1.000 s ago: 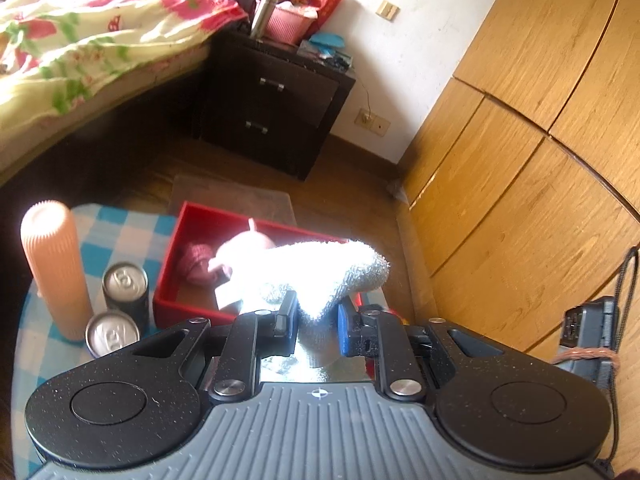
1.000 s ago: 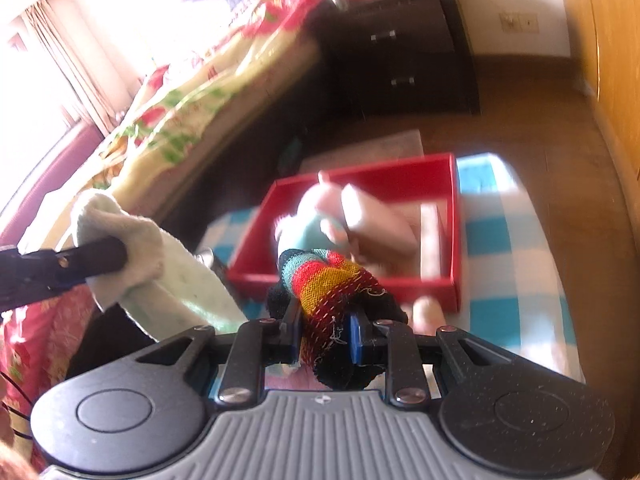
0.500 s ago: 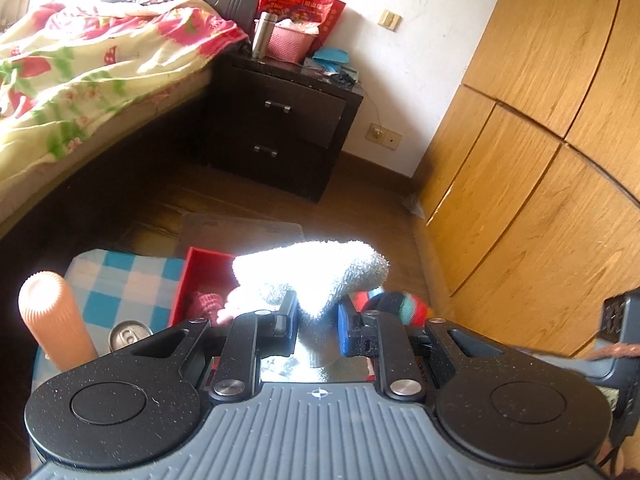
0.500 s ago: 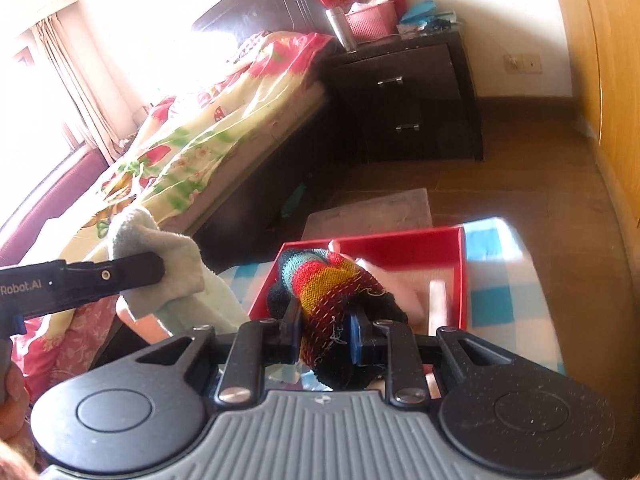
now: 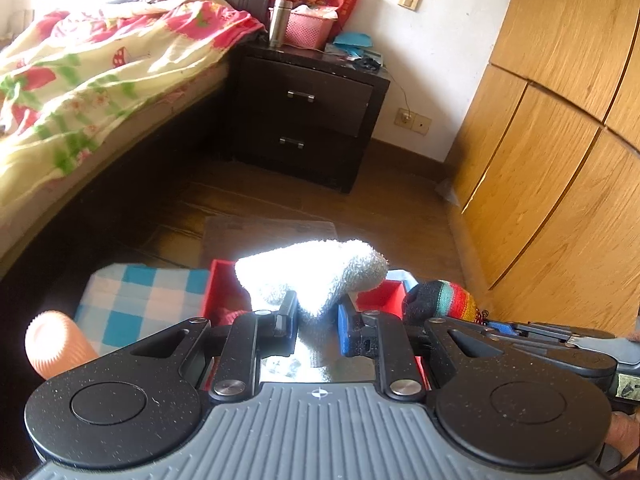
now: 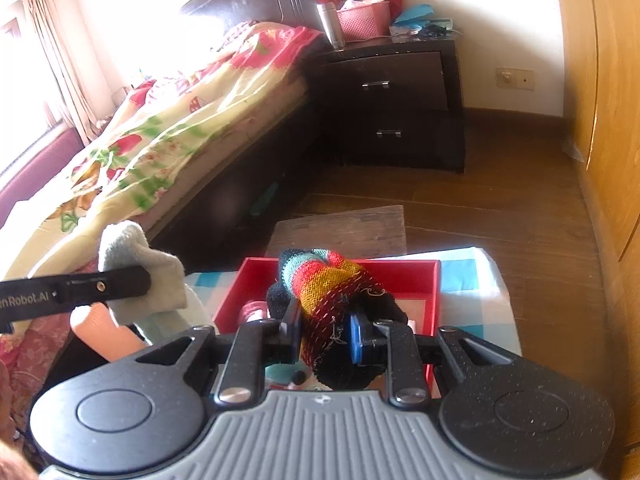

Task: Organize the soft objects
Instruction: 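Lift the towel with left tool while right tool carries the striped sock toward the red box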

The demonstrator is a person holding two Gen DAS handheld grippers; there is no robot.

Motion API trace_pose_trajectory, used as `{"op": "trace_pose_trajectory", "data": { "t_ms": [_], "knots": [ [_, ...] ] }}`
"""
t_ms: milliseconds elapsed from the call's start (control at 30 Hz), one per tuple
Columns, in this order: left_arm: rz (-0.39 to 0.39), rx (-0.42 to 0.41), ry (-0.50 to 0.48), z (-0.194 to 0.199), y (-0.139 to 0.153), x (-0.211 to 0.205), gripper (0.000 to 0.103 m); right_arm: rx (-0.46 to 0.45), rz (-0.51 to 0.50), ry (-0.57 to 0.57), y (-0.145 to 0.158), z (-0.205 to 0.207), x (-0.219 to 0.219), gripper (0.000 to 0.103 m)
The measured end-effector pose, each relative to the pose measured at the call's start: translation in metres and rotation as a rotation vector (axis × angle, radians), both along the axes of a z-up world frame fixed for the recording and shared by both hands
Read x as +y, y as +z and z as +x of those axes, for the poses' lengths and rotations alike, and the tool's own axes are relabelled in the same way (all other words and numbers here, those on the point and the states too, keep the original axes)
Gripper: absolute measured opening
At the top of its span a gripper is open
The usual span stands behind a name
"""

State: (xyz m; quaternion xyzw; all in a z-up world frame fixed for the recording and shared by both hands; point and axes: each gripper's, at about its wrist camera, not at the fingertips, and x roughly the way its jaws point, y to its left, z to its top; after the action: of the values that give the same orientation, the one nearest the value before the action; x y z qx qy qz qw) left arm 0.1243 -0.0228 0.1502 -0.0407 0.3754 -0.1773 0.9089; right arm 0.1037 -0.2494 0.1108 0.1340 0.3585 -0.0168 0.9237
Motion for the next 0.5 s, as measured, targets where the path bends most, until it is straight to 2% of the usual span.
{"op": "trace_pose_trajectory", "data": {
  "t_ms": [200, 400, 500],
  "knots": [
    [0.049, 0.0, 0.0, 0.009, 0.004, -0.01, 0.018, 0.039, -0.051, 0.019, 0.004, 0.018, 0.0, 0.002],
    [0.105, 0.033, -0.003, 0.024, 0.002, -0.019, 0.018, 0.121, -0.116, 0.048, 0.003, 0.038, 0.001, 0.002],
    [0.122, 0.03, -0.003, 0.027, 0.005, -0.023, 0.018, 0.125, -0.14, 0.056, 0.007, 0.042, 0.003, 0.002]
  ]
}}
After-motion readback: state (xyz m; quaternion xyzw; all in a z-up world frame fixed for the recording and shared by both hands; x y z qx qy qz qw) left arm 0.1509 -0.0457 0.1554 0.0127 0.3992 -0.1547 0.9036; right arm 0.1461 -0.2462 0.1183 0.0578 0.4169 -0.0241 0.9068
